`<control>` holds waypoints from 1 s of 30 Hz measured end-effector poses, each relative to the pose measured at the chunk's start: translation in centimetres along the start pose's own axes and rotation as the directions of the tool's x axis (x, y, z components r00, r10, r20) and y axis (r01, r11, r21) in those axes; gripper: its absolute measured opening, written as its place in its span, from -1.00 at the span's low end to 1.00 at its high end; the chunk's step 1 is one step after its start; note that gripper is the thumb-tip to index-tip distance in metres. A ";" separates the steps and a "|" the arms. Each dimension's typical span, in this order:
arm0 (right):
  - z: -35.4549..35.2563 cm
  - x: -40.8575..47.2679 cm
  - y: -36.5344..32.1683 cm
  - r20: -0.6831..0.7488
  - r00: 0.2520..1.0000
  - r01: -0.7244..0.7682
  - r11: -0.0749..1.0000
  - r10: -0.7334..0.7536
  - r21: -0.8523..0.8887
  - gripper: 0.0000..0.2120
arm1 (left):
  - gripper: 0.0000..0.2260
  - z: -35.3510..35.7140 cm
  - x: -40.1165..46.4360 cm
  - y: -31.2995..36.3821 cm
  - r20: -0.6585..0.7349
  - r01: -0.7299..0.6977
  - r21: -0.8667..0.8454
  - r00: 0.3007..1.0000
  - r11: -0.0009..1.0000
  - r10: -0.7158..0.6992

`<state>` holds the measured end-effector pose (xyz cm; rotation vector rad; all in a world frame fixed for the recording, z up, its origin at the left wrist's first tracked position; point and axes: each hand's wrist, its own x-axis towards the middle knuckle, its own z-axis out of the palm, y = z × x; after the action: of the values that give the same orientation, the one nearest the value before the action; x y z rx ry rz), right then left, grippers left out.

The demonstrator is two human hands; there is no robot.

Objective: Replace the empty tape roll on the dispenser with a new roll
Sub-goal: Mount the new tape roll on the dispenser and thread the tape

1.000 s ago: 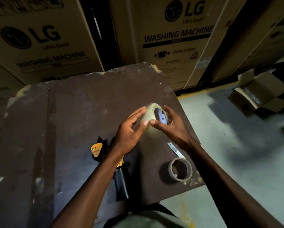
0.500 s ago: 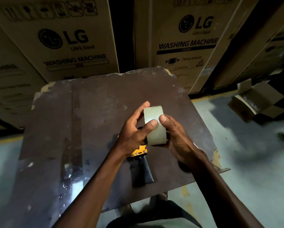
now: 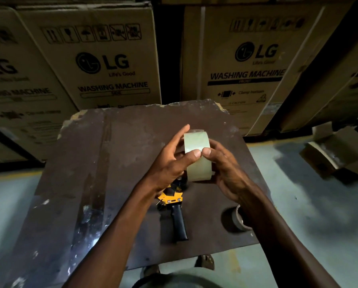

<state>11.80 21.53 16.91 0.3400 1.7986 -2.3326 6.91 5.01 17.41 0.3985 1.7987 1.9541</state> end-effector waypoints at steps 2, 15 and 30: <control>-0.6 -0.1 -0.6 0.019 1.000 -0.019 1.000 0.019 -0.021 -0.36 | -0.33 0.3 0.3 0.3 0.005 -0.041 0.031 0.999 0.999 0.041; -1.7 1.1 -1.8 0.046 0.999 0.018 0.999 -0.016 -0.028 -0.48 | -0.34 1.4 1.3 0.6 -0.047 -0.100 0.127 0.993 0.987 0.107; -1.3 2.1 -1.8 0.091 0.986 0.148 0.979 -0.136 -0.140 -0.40 | -0.67 0.8 2.2 2.0 -0.141 -0.010 0.012 0.990 1.000 0.011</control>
<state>9.41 23.23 17.62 0.0965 2.0005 -2.2506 5.12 6.75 19.28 0.2803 1.8989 2.0248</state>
